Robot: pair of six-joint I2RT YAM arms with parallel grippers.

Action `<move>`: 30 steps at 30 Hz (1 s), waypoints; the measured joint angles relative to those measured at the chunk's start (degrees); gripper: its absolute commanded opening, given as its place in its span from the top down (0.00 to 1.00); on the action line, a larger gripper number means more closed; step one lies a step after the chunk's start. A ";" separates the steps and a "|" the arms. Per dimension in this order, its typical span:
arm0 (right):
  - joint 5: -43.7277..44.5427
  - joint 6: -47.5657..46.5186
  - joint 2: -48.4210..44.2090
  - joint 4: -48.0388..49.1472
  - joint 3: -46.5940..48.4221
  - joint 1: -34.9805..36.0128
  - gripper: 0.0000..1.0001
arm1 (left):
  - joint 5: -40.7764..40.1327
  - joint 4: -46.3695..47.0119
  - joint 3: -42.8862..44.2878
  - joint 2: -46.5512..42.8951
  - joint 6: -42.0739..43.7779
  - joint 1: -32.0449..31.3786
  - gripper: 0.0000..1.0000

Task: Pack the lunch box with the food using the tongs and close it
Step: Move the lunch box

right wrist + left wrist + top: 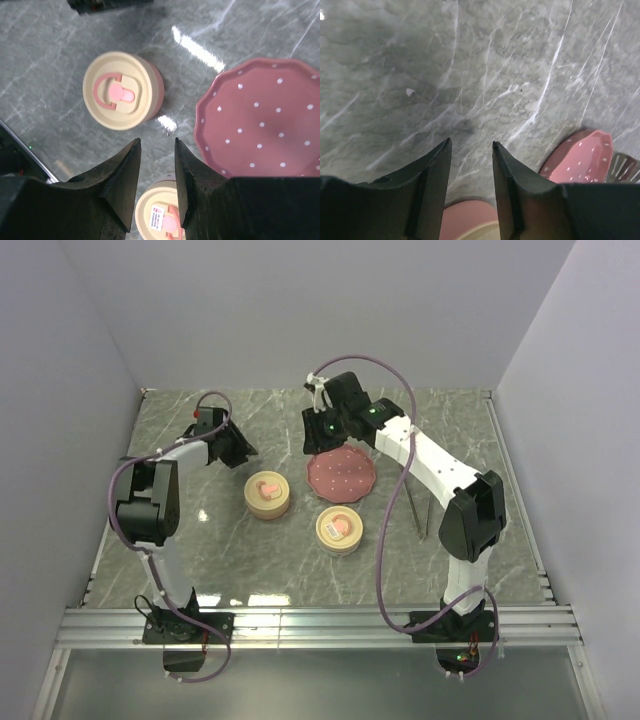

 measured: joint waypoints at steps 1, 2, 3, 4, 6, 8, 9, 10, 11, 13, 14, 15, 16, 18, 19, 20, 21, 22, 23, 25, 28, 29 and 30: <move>0.22 0.09 0.00 0.09 0.55 -0.07 0.59 | 0.85 -0.24 0.46 0.94 0.46 -0.02 0.56; 0.31 0.20 0.00 0.07 1.20 -0.13 0.59 | 1.46 -0.31 0.85 1.49 0.81 -0.04 0.56; 0.46 0.24 0.00 0.17 1.86 -0.22 0.59 | 2.23 -0.42 1.33 2.01 1.16 -0.04 0.56; 0.46 0.26 0.00 0.26 2.25 -0.31 0.59 | 2.97 -0.37 1.77 2.34 1.57 -0.07 0.57; 0.61 0.55 0.00 0.61 2.84 -0.50 0.59 | 4.50 -0.50 2.05 2.45 2.38 -0.07 0.57; 0.70 0.85 0.00 0.70 2.95 -0.72 0.59 | 5.81 -0.87 2.10 2.45 2.95 -0.20 0.57; 0.74 0.94 0.00 0.70 2.95 -0.85 0.59 | 6.36 -1.22 1.95 2.45 3.34 -0.28 0.57; 0.85 1.09 0.02 0.70 2.95 -0.94 0.59 | 6.69 -1.51 1.51 2.38 3.61 -0.37 0.57; 0.87 1.29 0.02 0.68 2.95 -1.09 0.59 | 7.02 -1.62 0.72 2.10 3.82 -0.46 0.57; 0.87 1.49 0.02 0.76 2.95 -1.36 0.59 | 7.50 -2.16 -2.27 0.87 4.00 -0.59 0.57; 0.90 1.55 0.02 0.79 2.95 -1.49 0.59 | 7.74 -2.38 -3.78 0.17 4.04 -0.59 0.57; 0.90 1.62 0.02 0.81 2.95 -1.68 0.59 | 8.09 -2.71 -5.81 -0.79 4.02 -0.59 0.57; 0.90 1.68 0.02 0.81 2.95 -1.81 0.59 | 8.59 -2.47 -7.56 -1.75 3.76 -0.61 0.58; 0.87 1.73 0.02 0.83 2.97 -2.10 0.59 | 9.01 -2.43 -10.08 -4.13 3.78 -0.55 0.58; 0.87 1.75 0.02 0.83 2.97 -2.14 0.59 | 9.05 -2.60 -11.19 -5.29 3.78 -0.59 0.58; 0.87 1.75 0.02 0.83 2.97 -2.19 0.59 | 9.20 -2.82 -12.07 -6.25 3.80 -0.70 0.58; 0.85 1.75 0.02 0.85 2.97 -2.25 0.59 | 9.40 -2.84 -12.74 -7.08 3.87 -0.83 0.58; 0.85 1.75 0.02 0.85 2.97 -2.25 0.59 | 9.49 -2.97 -13.22 -7.76 3.89 -1.03 0.58; 0.83 1.75 0.02 0.87 2.97 -2.25 0.59 | 9.51 -2.93 -13.62 -8.41 3.89 -1.29 0.58; 0.83 1.75 0.02 0.94 2.82 -2.25 0.59 | 9.68 -2.91 -14.03 -9.29 3.91 -1.86 0.58; 0.83 1.73 0.00 1.18 2.05 -2.25 0.60 | 9.75 -2.75 -14.53 -10.12 3.89 -3.61 0.58; 0.83 1.70 -0.02 1.29 1.55 -2.25 0.60 | 9.81 -2.75 -14.73 -10.29 3.89 -4.42 0.59; 0.83 1.70 -0.04 1.27 1.16 -2.25 0.60 | 9.84 -2.75 -14.99 -10.51 3.89 -5.44 0.58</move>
